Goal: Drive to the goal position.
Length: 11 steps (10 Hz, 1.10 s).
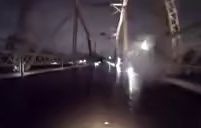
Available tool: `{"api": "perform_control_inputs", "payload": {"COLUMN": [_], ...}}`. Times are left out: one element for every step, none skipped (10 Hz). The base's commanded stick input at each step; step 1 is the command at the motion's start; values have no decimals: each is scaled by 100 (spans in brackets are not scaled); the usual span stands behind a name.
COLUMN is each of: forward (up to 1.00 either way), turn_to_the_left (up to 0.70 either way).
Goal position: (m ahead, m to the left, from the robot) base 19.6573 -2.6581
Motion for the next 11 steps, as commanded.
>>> {"api": "perform_control_inputs", "payload": {"forward": [100,100,100,100,100,100,100,100,100,100,100], "turn_to_the_left": [0,0,0,0,0,0,0,0,0,0,0]}}
